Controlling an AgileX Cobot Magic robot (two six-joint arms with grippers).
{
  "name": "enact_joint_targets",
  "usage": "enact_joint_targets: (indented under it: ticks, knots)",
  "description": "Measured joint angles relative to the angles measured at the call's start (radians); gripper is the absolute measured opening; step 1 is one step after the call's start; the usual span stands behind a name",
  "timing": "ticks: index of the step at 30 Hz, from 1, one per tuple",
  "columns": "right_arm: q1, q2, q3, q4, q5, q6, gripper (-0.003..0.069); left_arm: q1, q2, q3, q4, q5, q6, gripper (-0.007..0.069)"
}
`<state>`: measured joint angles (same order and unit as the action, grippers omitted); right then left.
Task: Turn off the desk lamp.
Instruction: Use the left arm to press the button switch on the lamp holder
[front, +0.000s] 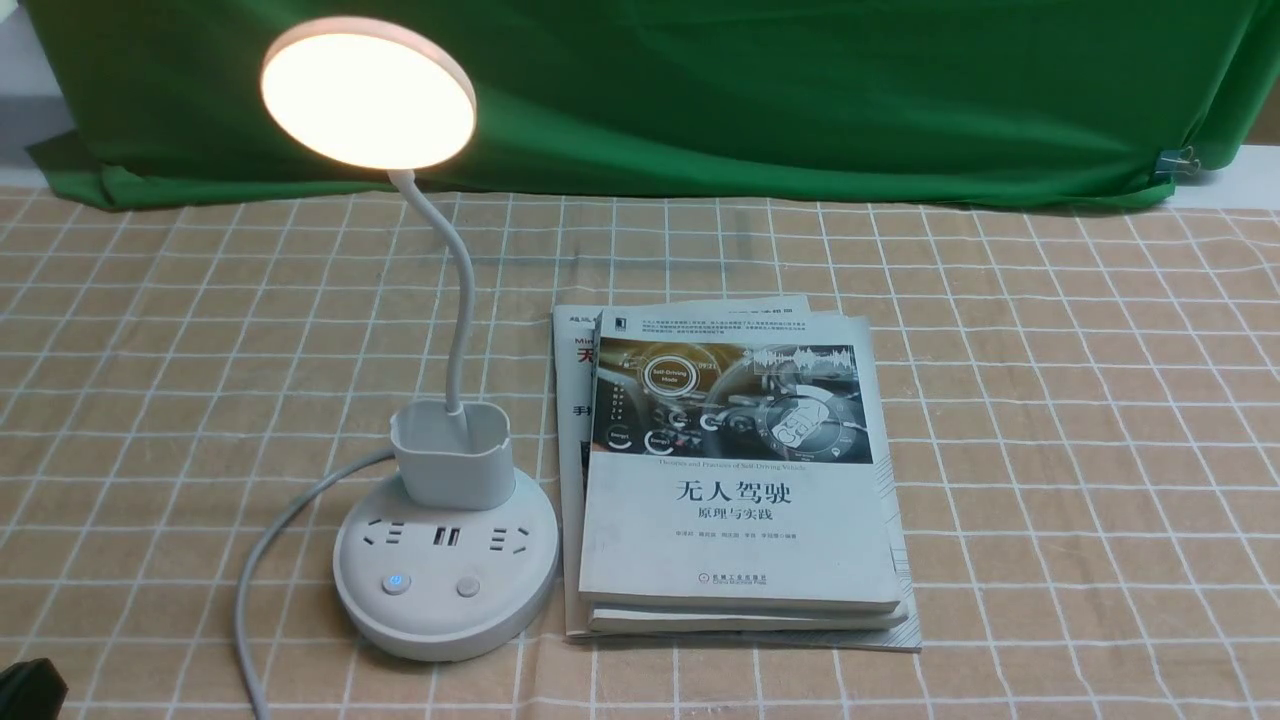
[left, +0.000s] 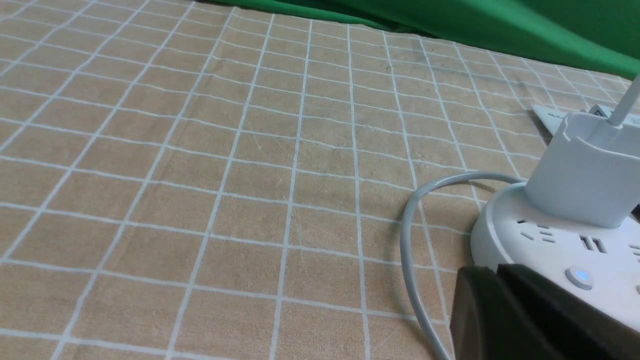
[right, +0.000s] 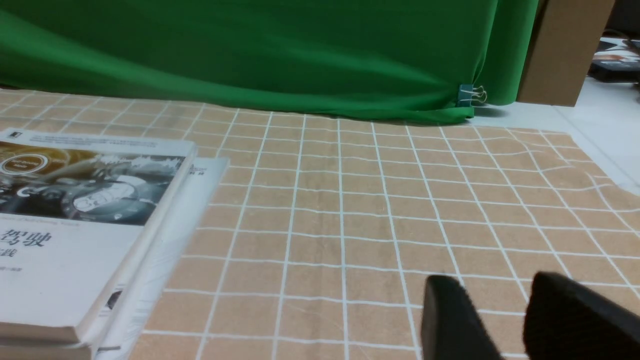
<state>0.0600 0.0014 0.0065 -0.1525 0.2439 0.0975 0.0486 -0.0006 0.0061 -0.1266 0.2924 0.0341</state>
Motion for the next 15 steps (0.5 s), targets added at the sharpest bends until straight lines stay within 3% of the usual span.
enact_joint_targets:
  ticks: [3, 6, 8, 15]
  knots:
    - [0.000, 0.000, 0.000, 0.000, 0.000, 0.000, 0.0242, 0.000, 0.000, 0.000, -0.072, -0.049, -0.021, 0.0017]
    - [0.000, 0.000, 0.000, 0.000, 0.000, 0.000, 0.0242, 0.000, 0.000, 0.000, -0.224, -0.111, -0.070, 0.0017]
    - [0.000, 0.000, 0.000, 0.000, 0.000, 0.000, 0.0242, -0.001, 0.000, 0.000, -0.391, -0.203, -0.096, 0.0017]
    - [0.000, 0.000, 0.000, 0.000, 0.000, 0.000, 0.0242, -0.001, 0.000, 0.000, -0.514, -0.316, -0.109, 0.0017]
